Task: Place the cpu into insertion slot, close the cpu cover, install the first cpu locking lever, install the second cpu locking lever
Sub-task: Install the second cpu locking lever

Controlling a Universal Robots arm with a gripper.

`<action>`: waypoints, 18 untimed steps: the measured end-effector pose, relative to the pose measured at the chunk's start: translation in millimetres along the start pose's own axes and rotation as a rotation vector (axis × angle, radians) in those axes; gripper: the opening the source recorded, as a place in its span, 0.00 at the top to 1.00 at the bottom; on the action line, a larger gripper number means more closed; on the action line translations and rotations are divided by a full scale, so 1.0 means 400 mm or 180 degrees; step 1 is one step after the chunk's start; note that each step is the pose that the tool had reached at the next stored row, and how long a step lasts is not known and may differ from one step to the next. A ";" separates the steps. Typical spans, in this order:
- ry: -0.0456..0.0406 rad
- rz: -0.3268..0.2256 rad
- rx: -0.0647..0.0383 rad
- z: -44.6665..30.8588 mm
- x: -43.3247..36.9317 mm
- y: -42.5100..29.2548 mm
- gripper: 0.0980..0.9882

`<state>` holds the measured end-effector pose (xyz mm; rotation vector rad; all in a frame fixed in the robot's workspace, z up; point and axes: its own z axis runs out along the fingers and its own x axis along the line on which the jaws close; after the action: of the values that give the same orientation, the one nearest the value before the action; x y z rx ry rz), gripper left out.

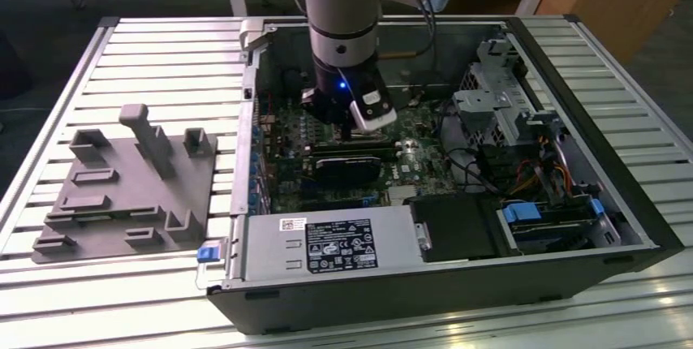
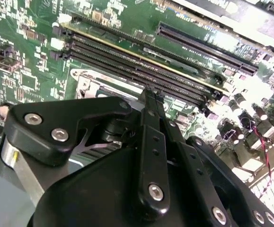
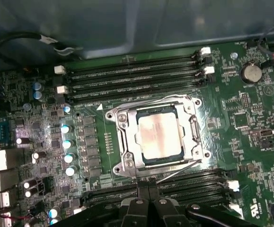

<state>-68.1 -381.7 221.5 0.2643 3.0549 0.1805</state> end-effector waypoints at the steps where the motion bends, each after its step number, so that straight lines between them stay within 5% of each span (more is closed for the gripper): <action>1: 0.0003 -0.0001 -0.0018 0.000 0.000 -0.002 0.99; 18: 0.0049 -0.0008 -0.0270 0.006 -0.002 -0.052 0.99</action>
<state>-70.5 -401.7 216.5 0.2548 3.0529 0.3124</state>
